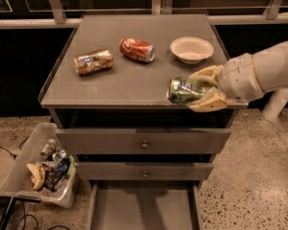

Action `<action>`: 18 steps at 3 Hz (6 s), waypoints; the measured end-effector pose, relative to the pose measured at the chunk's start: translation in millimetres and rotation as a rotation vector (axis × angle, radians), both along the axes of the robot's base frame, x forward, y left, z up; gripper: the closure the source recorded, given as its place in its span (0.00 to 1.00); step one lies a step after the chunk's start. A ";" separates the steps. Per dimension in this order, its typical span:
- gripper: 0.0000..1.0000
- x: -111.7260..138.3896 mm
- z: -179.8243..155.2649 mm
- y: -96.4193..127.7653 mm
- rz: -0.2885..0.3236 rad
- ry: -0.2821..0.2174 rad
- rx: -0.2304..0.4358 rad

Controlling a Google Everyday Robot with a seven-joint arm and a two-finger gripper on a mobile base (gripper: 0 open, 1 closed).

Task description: Place green can into bottom drawer

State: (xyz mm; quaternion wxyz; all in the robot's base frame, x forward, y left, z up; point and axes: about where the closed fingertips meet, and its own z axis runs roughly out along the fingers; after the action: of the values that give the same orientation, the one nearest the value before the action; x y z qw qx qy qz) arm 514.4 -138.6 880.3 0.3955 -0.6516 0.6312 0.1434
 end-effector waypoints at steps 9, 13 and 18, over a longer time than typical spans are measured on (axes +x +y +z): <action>1.00 -96.2 -346.7 10.6 -0.190 0.221 0.110; 1.00 -66.0 -516.8 21.3 -0.264 0.275 0.119; 1.00 -37.7 -678.1 73.1 -0.219 0.334 0.299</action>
Offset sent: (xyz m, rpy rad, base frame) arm -0.1524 -0.0262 -0.0834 0.0500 -0.0395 -0.0778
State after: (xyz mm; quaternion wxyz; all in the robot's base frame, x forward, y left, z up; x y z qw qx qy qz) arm 476.6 -65.5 202.2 0.3909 -0.4809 0.7264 0.2972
